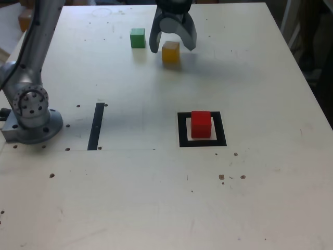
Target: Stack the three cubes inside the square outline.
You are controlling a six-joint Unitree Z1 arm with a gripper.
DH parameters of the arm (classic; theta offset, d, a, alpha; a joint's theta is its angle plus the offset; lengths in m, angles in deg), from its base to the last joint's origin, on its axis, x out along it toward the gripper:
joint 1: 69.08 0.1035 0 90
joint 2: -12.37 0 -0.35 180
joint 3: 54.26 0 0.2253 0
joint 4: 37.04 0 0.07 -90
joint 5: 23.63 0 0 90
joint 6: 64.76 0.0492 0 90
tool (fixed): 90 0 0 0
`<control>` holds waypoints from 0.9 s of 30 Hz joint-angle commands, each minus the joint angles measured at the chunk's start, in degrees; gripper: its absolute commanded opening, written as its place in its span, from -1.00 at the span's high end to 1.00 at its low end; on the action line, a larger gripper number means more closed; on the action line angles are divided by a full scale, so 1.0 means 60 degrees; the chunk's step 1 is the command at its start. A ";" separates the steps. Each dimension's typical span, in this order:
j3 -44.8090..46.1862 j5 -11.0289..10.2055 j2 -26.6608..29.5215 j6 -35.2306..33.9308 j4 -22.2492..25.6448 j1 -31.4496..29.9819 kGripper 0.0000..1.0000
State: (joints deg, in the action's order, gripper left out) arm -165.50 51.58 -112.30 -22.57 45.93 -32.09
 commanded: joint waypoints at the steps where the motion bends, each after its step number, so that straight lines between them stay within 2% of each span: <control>1: -0.0026 0.0077 -0.0029 0.0048 -0.0030 0.0016 -0.41; 7: 0.0047 0.0182 -0.0013 0.0087 -0.0185 0.0031 0.03; 18: 0.0122 0.0444 -0.0013 0.0133 -0.0233 0.0119 0.59; 27: 0.0095 0.0830 -0.0074 0.0397 -0.0108 0.0119 0.72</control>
State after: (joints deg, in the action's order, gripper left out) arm -164.71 56.40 -112.43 -20.34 45.07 -31.44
